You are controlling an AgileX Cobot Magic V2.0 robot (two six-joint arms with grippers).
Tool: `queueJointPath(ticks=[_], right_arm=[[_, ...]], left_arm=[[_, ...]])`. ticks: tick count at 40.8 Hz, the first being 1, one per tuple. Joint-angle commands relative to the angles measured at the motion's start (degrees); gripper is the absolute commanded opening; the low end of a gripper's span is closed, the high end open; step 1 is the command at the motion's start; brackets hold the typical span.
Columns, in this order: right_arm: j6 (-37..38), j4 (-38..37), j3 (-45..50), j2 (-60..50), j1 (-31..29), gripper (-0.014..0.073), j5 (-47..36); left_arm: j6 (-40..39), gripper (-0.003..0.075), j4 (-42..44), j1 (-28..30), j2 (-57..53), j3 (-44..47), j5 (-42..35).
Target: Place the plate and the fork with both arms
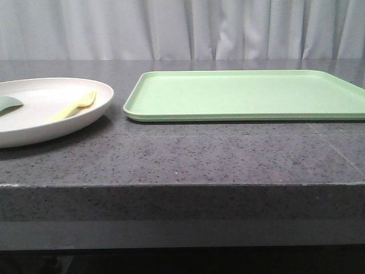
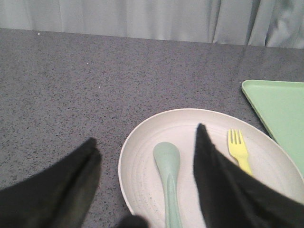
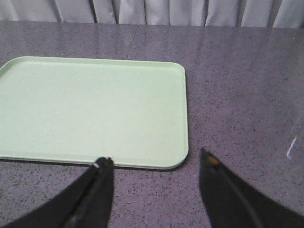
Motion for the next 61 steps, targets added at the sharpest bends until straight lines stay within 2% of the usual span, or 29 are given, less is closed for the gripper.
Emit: queueJointPath(ticks=[1, 5, 11, 20, 24, 30, 45, 54, 57, 61], right_arm=[[-0.47, 0.13, -2.19, 0.61, 0.06, 0.0562, -5.87], [-0.47, 0.13, -2.19, 0.61, 0.06, 0.0559, -6.45], [-0.47, 0.13, -2.19, 0.61, 0.06, 0.0559, -6.91], [-0.47, 0.13, -2.19, 0.61, 0.06, 0.0559, -7.20], [-0.47, 0.13, -2.19, 0.61, 0.06, 0.0559, -7.20], [-0.47, 0.13, -2.19, 0.61, 0.06, 0.0559, -7.20], [-0.47, 0.13, -2.19, 0.61, 0.06, 0.0559, -7.20], [-0.47, 0.13, -2.19, 0.61, 0.06, 0.0559, -7.20], [-0.47, 0.13, -2.19, 0.61, 0.06, 0.0559, -7.20], [-0.47, 0.13, -2.19, 0.61, 0.06, 0.0559, -7.20]], left_arm=[[0.00, 0.0599, -0.41, 0.21, 0.46, -2.28, -6.55], [0.00, 0.0580, -0.20, 0.47, 1.86, -3.14, -6.12], [0.00, 0.0566, 0.48, 2.79, 9.22, -8.21, 0.58], [0.00, 0.0566, 1.25, 8.63, 23.38, -21.06, 17.69], [0.00, 0.0566, 1.14, 9.22, 28.97, -25.93, 25.64], [0.00, 0.0566, -1.66, 9.08, 36.49, -31.07, 32.24], [0.00, 0.0566, -2.32, 9.08, 49.66, -36.01, 33.41], [0.00, 0.0564, -2.32, 9.08, 51.00, -36.53, 33.81], [0.00, 0.0529, -2.57, 9.08, 51.00, -36.53, 33.81], [0.00, 0.0441, -3.71, 9.08, 51.19, -36.53, 33.81]])
